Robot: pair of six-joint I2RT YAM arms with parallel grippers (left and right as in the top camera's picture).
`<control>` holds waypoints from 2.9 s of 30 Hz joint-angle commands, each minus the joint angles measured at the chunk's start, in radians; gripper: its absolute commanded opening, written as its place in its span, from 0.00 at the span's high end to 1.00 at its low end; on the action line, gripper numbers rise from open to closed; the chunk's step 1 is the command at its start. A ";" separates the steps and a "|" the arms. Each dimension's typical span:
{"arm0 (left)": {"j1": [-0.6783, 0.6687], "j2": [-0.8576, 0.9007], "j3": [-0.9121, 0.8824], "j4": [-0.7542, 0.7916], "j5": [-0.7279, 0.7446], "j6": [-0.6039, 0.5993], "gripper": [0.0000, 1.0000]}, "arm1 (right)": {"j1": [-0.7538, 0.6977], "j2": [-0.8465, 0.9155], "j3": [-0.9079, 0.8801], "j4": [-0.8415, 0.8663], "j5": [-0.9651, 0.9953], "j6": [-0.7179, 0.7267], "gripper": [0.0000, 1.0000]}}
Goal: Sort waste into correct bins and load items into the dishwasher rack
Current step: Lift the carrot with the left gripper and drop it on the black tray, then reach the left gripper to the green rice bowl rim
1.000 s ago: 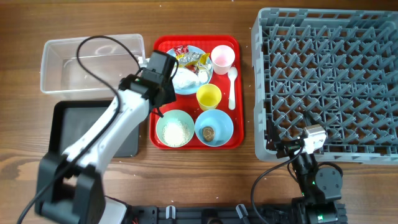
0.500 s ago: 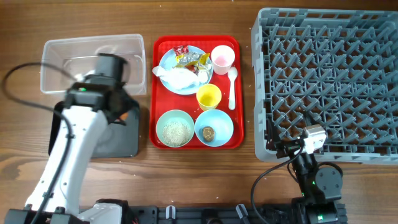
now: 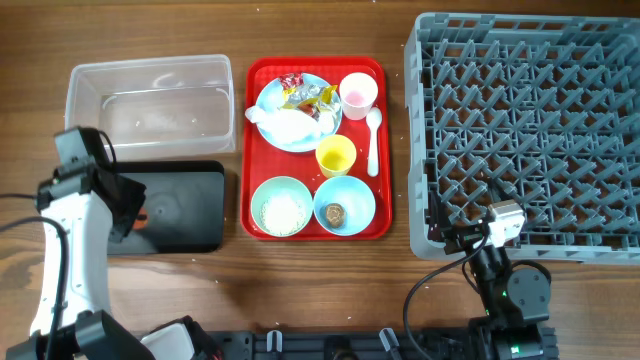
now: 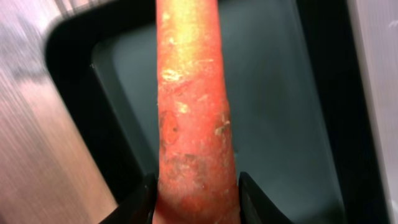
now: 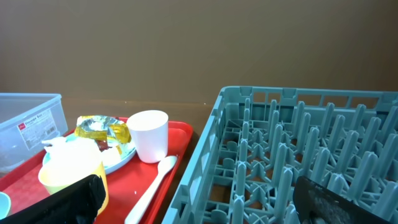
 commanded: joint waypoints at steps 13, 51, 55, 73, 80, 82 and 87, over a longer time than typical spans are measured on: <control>0.012 -0.011 -0.190 0.247 0.066 -0.007 0.29 | 0.000 -0.002 -0.001 0.005 0.010 -0.012 0.00; -1.117 0.298 0.246 0.269 0.270 0.499 0.44 | 0.000 -0.002 -0.001 0.005 0.010 -0.012 0.00; -1.115 0.298 0.246 0.247 0.200 0.498 0.44 | 0.000 -0.002 -0.001 0.005 0.009 -0.012 0.00; -1.018 0.249 0.265 -0.197 0.131 0.584 0.35 | 0.000 -0.002 -0.001 0.005 0.010 -0.013 0.00; -0.987 0.251 0.264 -0.207 0.198 0.663 0.37 | 0.000 -0.002 -0.001 0.005 0.010 -0.012 0.00; -0.987 0.251 0.263 -0.207 0.256 0.716 0.36 | 0.000 -0.002 -0.001 0.005 0.010 -0.012 0.00; -0.987 0.251 0.263 -0.206 0.282 0.737 0.32 | 0.000 -0.002 -0.001 0.005 0.010 -0.012 0.00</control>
